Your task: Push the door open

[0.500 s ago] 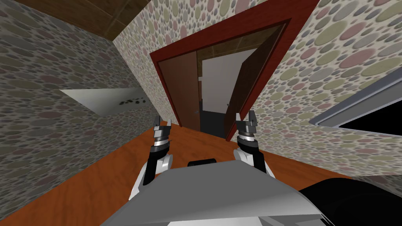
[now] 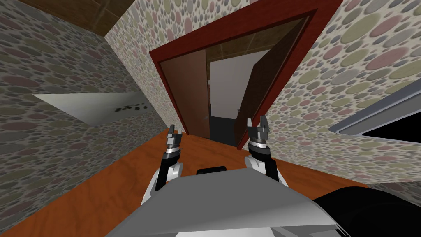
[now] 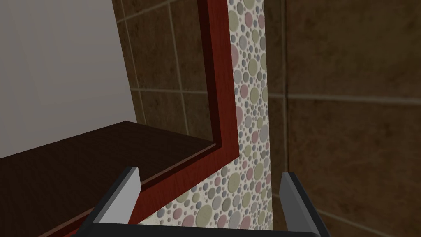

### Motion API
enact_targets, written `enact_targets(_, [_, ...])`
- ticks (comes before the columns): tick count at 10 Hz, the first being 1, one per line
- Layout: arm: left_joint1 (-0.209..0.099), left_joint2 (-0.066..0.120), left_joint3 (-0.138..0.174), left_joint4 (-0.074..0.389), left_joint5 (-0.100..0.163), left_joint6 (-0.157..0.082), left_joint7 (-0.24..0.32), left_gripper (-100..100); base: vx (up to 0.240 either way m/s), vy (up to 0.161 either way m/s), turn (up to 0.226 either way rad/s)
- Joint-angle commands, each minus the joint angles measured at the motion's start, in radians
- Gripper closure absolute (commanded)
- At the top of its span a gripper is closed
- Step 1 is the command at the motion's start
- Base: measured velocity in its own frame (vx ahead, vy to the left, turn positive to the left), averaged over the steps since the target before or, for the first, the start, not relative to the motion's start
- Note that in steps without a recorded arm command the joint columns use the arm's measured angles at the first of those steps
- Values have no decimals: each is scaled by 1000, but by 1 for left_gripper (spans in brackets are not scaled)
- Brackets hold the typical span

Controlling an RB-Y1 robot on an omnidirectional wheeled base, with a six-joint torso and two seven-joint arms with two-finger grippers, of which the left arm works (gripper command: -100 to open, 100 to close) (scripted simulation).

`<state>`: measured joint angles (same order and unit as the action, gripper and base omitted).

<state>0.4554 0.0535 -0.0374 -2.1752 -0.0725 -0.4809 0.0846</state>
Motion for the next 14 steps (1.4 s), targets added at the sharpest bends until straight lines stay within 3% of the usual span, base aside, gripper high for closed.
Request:
enact_targets(1, [-8,5,-3,33,0,-7,0,-100,131,16,-56])
enact_targets(14, [-52,30,-43,350,-2,-89,-9,-100,112,26,-63])
